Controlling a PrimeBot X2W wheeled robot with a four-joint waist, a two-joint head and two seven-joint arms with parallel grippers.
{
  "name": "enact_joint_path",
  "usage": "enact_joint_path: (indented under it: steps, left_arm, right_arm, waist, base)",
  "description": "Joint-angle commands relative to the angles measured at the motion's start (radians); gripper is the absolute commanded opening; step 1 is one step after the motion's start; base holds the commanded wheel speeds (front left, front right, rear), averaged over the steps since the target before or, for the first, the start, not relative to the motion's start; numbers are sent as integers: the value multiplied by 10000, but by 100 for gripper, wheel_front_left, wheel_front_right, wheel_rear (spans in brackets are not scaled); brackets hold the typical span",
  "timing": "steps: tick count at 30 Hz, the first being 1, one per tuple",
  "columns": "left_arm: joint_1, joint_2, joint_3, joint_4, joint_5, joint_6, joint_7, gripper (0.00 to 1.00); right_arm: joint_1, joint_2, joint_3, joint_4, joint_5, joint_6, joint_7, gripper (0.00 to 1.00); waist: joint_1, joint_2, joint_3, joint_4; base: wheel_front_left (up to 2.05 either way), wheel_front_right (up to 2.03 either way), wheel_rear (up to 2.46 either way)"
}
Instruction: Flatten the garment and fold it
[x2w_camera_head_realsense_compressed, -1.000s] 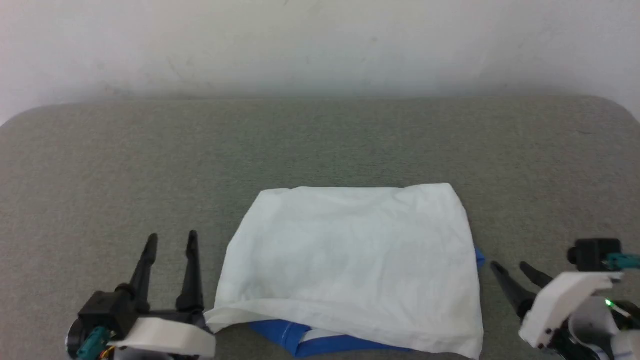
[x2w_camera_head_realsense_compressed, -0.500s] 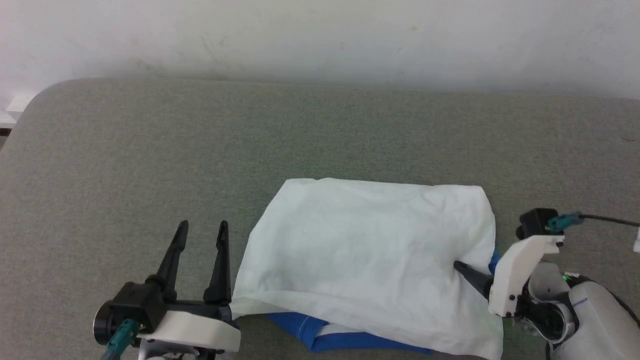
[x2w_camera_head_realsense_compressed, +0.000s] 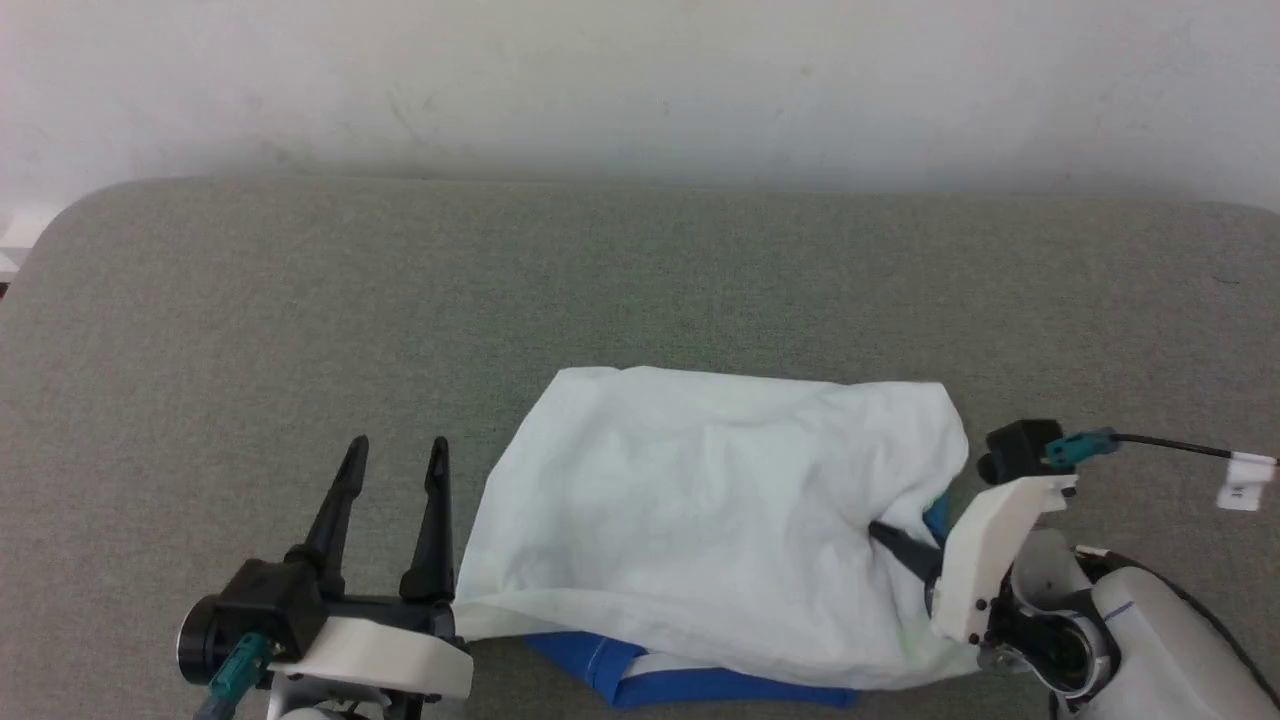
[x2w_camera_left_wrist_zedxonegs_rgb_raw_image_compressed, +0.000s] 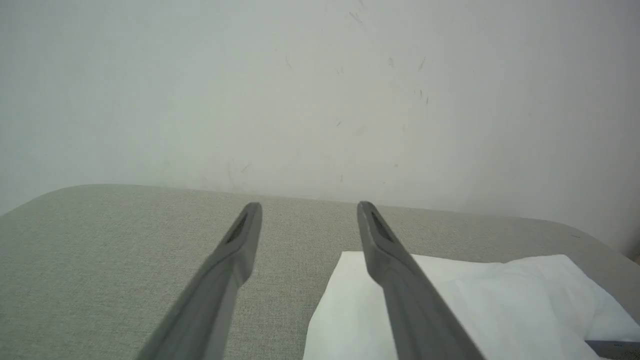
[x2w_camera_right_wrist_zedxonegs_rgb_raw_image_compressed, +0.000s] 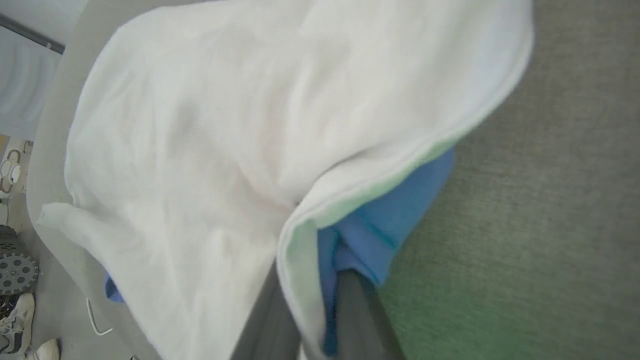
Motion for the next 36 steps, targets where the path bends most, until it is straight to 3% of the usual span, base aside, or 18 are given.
enact_joint_path:
  steps: [1,10,18,22,28,36]
  left_arm:
    - [59,-34,62,35,92,-58,-47,100]
    - [440,-77,338,-17,225,-93,-47,100]
    - [600,-145,404,32,293,-186,-47,100]
    - [603,-166,438,53,328,-228,-47,100]
    - [488,-221,382,143,361,-331,-47,100]
    - [270,-332,241,208,411,-409,-47,100]
  right_arm:
    - [134,-112,-18,-222,135,21,-252,0]
    - [1528,-1266,-1033,-1494,519,21,-946,0]
    - [2441,-1871,-2831,-1567,-310,21,-598,0]
    - [2127,-1374,-2869,-2263,-410,21,95,0]
    - [1343,-198,-2032,-3160,-272,21,1307,0]
    - [243,1668,-964,-1926,-442,21,1098,0]
  waist:
    - [-1,0,-91,-52]
    - [-1,0,-473,-356]
    - [-1,0,-603,-460]
    - [-1,0,-610,-493]
    - [-1,0,-627,-371]
    - [-1,0,-506,14]
  base:
    - [0,0,0]
    - [0,0,0]
    - [0,0,0]
    - [0,0,0]
    - [0,0,0]
    - [0,0,0]
